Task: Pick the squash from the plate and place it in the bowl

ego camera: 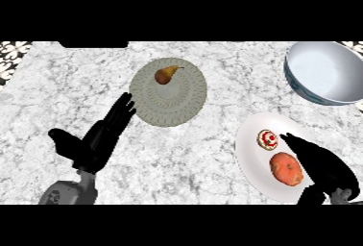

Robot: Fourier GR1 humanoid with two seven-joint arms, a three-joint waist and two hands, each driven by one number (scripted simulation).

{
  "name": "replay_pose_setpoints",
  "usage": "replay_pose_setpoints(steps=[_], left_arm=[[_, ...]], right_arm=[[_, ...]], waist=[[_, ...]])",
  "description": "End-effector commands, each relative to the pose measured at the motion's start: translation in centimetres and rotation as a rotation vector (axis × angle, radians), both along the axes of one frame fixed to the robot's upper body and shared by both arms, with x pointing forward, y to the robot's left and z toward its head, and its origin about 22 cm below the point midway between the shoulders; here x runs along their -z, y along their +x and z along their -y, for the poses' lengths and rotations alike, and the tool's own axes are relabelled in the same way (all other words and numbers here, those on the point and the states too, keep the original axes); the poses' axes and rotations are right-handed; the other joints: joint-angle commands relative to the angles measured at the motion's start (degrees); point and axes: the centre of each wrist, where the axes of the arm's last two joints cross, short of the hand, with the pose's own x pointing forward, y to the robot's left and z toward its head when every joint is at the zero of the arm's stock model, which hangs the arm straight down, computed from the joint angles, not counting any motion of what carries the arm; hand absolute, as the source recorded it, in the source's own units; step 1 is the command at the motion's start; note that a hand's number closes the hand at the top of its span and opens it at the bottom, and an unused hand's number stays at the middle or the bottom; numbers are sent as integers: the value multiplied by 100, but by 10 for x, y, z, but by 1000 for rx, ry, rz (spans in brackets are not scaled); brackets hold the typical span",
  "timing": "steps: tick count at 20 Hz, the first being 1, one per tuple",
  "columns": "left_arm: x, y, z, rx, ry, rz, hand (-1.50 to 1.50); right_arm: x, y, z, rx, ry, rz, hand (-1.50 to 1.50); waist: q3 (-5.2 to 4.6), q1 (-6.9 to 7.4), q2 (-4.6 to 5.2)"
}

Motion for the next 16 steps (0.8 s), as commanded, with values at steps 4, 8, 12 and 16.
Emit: replay_pose_setpoints(steps=[4, 8, 12, 16], left_arm=[[-6, -5, 5, -3, -9, -2, 0], [-10, -6, -9, -7, -3, 7, 0], [-3, 1, 12, -25, 13, 22, 0], [-4, -3, 18, -2, -4, 9, 0]], right_arm=[[26, 11, -16, 7, -8, 21, -150], [34, 7, 19, 22, -10, 34, -150], [45, 3, -2, 19, -11, 47, -150], [48, 20, 6, 33, 29, 32, -150]], waist=[[1, 20, 0], [1, 12, 0], [0, -5, -1], [0, 6, 2]])
